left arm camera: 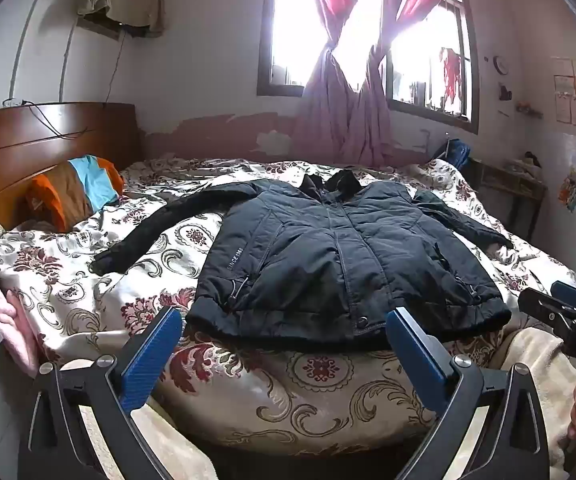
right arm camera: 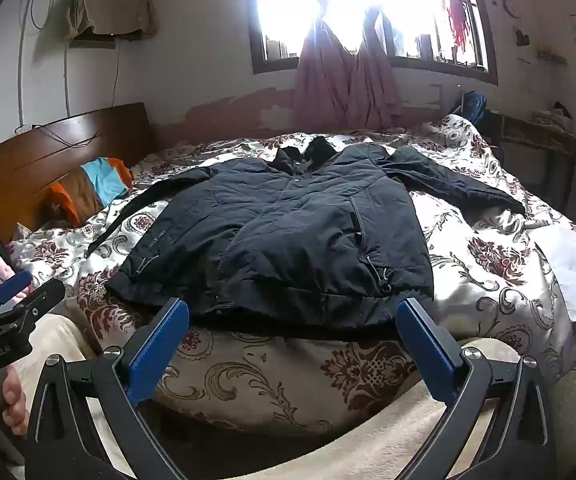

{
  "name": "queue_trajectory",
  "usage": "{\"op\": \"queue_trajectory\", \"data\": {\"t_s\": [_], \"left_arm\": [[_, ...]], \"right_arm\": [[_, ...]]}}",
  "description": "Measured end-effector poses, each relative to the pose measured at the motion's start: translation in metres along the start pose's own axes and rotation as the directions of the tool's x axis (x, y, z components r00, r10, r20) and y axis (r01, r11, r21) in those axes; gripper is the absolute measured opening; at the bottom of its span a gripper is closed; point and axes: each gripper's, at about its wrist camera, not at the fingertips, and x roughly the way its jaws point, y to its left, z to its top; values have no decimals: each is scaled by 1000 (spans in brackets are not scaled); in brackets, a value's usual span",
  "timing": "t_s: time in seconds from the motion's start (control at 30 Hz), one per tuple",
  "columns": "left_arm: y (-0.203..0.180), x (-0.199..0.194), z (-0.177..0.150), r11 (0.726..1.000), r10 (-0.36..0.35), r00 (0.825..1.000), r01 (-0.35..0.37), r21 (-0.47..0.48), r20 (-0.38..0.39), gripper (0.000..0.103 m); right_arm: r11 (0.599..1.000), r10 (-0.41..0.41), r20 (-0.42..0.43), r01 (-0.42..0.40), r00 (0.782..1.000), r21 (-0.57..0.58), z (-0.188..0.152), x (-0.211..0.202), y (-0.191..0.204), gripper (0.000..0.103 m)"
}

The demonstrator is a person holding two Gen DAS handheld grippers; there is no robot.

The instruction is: Fold large clothes

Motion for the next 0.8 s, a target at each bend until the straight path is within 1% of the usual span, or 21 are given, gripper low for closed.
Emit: {"op": "queue_trajectory", "data": {"t_s": [0.13, 0.57, 0.6, 0.8], "left_arm": [[0, 0, 0, 1000, 3, 1000, -3, 3, -14, 103], [0, 0, 0, 1000, 1, 1000, -1, 3, -13, 103], [0, 0, 0, 1000, 1, 1000, -1, 3, -13, 103], [0, 0, 0, 1000, 2, 1000, -2, 4, -12, 103]], "right_arm": [[1000, 0, 1, 0, 1000, 1, 0, 0, 0, 102], [1000, 0, 3, 0, 1000, -2, -2, 1, 0, 102], [1000, 2, -2, -2, 1000, 4, 1, 3, -6, 102], [1000, 2, -1, -2, 1000, 2, -1, 1, -1, 102]]}}
